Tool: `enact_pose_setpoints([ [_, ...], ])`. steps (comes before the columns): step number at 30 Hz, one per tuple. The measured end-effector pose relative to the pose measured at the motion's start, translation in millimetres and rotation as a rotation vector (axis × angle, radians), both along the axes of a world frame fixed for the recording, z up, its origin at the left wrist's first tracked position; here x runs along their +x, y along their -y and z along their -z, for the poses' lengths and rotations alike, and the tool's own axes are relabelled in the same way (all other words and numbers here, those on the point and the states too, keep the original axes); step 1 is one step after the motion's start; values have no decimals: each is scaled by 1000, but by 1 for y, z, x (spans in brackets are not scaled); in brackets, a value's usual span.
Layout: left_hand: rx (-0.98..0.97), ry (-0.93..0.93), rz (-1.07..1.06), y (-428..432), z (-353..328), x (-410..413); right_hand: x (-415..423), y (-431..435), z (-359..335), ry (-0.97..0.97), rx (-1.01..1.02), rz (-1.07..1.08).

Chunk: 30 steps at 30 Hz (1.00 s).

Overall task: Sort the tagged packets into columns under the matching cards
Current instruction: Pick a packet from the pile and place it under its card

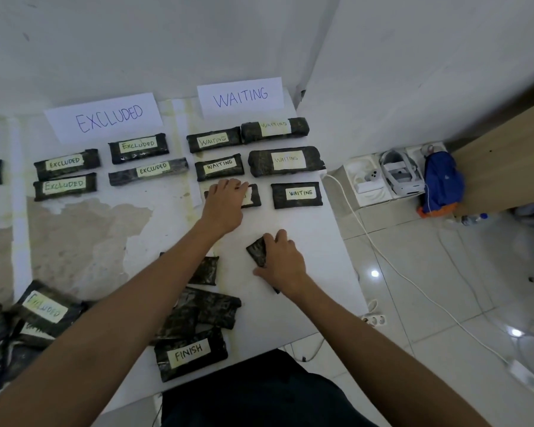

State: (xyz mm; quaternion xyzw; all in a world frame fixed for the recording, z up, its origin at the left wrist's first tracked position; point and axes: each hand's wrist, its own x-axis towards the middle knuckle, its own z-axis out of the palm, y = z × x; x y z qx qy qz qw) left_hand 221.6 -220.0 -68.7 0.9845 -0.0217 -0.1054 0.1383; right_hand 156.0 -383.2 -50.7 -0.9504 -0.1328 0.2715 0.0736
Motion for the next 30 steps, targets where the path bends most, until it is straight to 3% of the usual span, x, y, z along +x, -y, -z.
enact_pose_setpoints([
  [4,-196,110,-74,7,-11,-22,3,-2,-5,20,43,3],
  [6,-351,98,-163,14,-17,-40,12,3,-12,0,213,190],
  [8,-518,2,-279,21,-24,-60,23,12,-22,-117,405,433],
  [11,-729,-231,-407,29,-36,-86,31,22,-35,-452,724,791],
  [15,-837,-400,-474,35,-45,-103,27,23,-46,-609,940,947],
  [19,-988,-422,-616,37,-54,-109,18,20,-51,-583,908,872],
  [24,-1102,-340,-790,26,-61,-114,5,9,-56,-496,767,595],
  [30,-1029,-229,-980,1,-58,-130,-18,-21,-51,-68,492,49],
])
